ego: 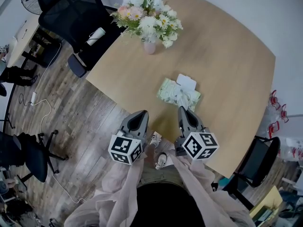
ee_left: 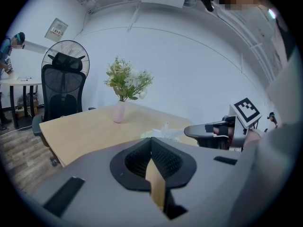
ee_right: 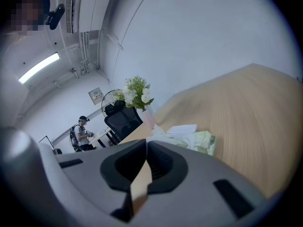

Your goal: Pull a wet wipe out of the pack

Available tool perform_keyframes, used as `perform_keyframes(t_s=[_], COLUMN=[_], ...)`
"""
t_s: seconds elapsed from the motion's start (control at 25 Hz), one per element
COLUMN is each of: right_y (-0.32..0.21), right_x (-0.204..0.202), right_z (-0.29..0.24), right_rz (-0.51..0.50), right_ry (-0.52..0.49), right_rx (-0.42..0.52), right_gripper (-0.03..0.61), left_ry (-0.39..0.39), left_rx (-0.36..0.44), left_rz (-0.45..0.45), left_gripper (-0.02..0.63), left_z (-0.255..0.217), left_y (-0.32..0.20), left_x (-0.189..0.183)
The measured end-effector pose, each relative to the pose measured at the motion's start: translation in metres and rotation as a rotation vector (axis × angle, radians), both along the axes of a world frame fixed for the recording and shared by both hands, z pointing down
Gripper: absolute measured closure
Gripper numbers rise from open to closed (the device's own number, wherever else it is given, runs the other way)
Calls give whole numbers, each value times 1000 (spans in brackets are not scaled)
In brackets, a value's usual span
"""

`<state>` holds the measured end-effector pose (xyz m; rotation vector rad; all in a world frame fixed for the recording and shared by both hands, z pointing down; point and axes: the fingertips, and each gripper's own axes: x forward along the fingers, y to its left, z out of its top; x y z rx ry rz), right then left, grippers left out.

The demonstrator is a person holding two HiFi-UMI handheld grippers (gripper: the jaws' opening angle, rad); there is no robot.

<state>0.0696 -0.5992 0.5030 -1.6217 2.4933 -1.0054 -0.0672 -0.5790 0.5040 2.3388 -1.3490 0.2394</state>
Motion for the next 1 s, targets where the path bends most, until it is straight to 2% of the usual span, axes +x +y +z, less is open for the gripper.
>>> perform_keyframes(t_s=[1.0], right_y=[19], right_x=[11], right_z=[-32], right_rz=[16], right_ry=[0], right_rx=[59], right_gripper=[566], left_ry=[15], left_rx=[43], left_rz=[48], left_gripper=[603], left_z=[-23], left_y=[12], left_x=[20])
